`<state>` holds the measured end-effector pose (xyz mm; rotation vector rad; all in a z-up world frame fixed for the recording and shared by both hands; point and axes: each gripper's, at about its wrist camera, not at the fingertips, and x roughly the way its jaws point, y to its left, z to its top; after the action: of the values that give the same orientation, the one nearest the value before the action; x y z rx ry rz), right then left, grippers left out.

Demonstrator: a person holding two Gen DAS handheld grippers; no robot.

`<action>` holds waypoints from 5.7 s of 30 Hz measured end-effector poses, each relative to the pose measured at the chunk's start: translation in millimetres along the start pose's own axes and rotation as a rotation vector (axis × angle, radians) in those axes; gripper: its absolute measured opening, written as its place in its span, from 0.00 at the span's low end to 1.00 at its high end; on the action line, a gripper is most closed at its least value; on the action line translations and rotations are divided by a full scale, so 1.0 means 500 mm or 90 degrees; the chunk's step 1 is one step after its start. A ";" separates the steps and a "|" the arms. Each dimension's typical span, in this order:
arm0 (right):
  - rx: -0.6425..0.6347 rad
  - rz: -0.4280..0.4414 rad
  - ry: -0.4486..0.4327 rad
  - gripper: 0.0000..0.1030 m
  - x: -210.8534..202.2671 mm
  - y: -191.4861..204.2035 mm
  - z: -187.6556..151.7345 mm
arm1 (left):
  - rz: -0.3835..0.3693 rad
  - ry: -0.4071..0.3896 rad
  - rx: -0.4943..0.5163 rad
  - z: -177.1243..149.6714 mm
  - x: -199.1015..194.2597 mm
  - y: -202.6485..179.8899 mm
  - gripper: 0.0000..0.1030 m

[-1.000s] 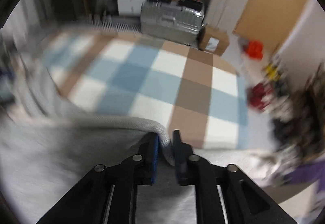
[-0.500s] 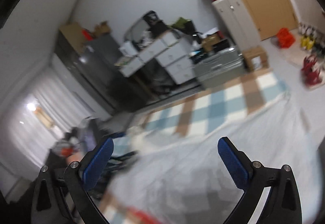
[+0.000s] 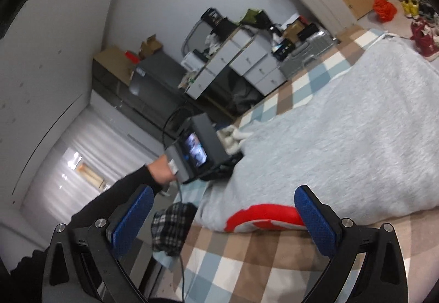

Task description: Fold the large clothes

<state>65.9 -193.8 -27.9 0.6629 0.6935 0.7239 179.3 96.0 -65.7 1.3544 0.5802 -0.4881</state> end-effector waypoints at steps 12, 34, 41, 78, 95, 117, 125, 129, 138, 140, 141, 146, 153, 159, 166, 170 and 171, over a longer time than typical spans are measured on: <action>0.019 0.027 0.029 1.00 0.005 -0.021 -0.024 | -0.211 0.013 -0.200 -0.002 0.026 0.075 0.03; 0.020 0.041 0.047 1.00 0.004 -0.014 -0.029 | -0.164 0.248 -0.667 -0.095 0.130 0.185 0.27; 0.015 0.047 0.052 1.00 0.003 -0.008 -0.027 | -0.011 0.324 -0.697 -0.160 0.101 0.220 0.42; -0.278 -0.553 0.324 0.98 0.141 -0.084 0.035 | -0.240 0.114 -0.826 -0.115 -0.159 -0.062 0.74; -0.339 -0.506 0.365 1.00 0.350 -0.011 -0.023 | -0.180 0.094 -0.863 -0.129 -0.155 -0.104 0.74; 0.295 -0.170 -0.044 1.00 -0.171 -0.230 -0.003 | -0.184 -0.007 -0.805 0.074 -0.274 -0.077 0.74; 0.390 -0.143 0.020 1.00 -0.122 -0.316 -0.008 | -0.244 0.050 -0.770 0.144 -0.181 -0.062 0.74; 0.400 -0.173 0.029 1.00 -0.083 -0.328 0.027 | -0.274 0.094 -0.791 0.121 -0.127 -0.068 0.89; 0.331 -0.318 0.028 1.00 -0.008 -0.322 0.116 | -0.313 0.111 -0.792 0.116 -0.129 -0.081 0.95; 0.311 -0.330 0.021 1.00 0.012 -0.320 0.124 | -0.318 0.111 -0.791 0.116 -0.128 -0.081 0.95; 0.308 -0.328 0.013 0.98 0.008 -0.316 0.119 | -0.320 0.111 -0.789 0.117 -0.127 -0.081 0.95; 0.324 -0.272 -0.035 0.30 -0.052 -0.323 0.084 | -0.330 0.105 -0.784 0.115 -0.128 -0.083 0.95; 0.259 -0.274 -0.029 0.25 -0.088 -0.280 0.076 | -0.322 0.079 -0.845 0.058 -0.220 -0.080 0.95; 0.233 -0.286 -0.014 0.25 -0.080 -0.250 0.102 | -0.224 0.081 -1.046 -0.137 -0.358 -0.149 0.95; 0.227 -0.304 -0.001 0.25 -0.069 -0.243 0.104 | -0.443 0.022 -1.417 -0.320 -0.296 -0.252 0.94; 0.234 -0.305 -0.001 0.25 -0.066 -0.243 0.106 | -0.423 -0.020 -1.431 -0.322 -0.284 -0.246 0.94; 0.234 -0.304 -0.001 0.25 -0.067 -0.245 0.105 | -0.424 -0.035 -1.449 -0.328 -0.279 -0.245 0.94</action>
<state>130.6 -305.1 -75.9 0.7928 0.9518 0.1536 -22.3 238.2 -87.6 -1.0405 0.9537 -0.1055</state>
